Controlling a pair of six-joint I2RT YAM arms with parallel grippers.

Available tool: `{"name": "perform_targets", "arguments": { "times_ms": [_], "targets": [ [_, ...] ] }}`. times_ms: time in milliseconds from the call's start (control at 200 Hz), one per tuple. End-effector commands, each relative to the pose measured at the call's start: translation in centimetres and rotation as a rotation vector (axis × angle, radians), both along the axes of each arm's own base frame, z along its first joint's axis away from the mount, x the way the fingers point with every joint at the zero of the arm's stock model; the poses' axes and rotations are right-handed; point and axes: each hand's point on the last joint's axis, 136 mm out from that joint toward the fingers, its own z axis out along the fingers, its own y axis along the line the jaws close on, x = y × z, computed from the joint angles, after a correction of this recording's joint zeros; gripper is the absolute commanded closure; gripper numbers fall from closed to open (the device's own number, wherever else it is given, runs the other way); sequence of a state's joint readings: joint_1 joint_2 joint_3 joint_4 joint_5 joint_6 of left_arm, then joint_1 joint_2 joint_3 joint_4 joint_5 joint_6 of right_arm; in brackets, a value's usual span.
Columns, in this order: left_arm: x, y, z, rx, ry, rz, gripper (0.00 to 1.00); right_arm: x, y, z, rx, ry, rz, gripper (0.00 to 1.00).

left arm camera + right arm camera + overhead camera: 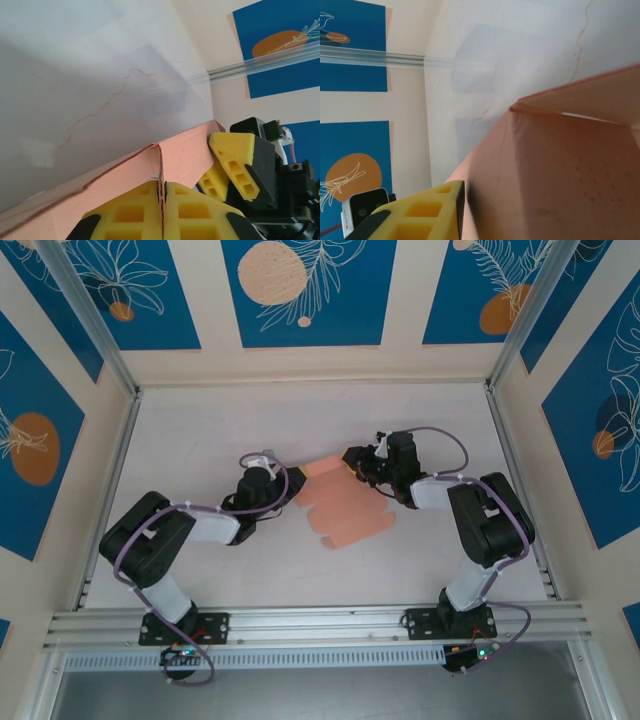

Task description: Fold the paper box

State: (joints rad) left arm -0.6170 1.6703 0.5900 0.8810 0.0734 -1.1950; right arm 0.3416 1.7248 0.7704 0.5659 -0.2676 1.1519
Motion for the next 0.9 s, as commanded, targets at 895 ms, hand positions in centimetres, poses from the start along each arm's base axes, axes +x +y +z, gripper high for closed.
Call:
{"name": "perform_targets", "arguments": {
  "times_ms": [895],
  "targets": [
    [1.7, 1.7, 1.2, 0.082, -0.196, -0.058, 1.00, -3.9, -13.9, 6.6, -0.339, -0.007, -0.043, 0.58]
  ]
}}
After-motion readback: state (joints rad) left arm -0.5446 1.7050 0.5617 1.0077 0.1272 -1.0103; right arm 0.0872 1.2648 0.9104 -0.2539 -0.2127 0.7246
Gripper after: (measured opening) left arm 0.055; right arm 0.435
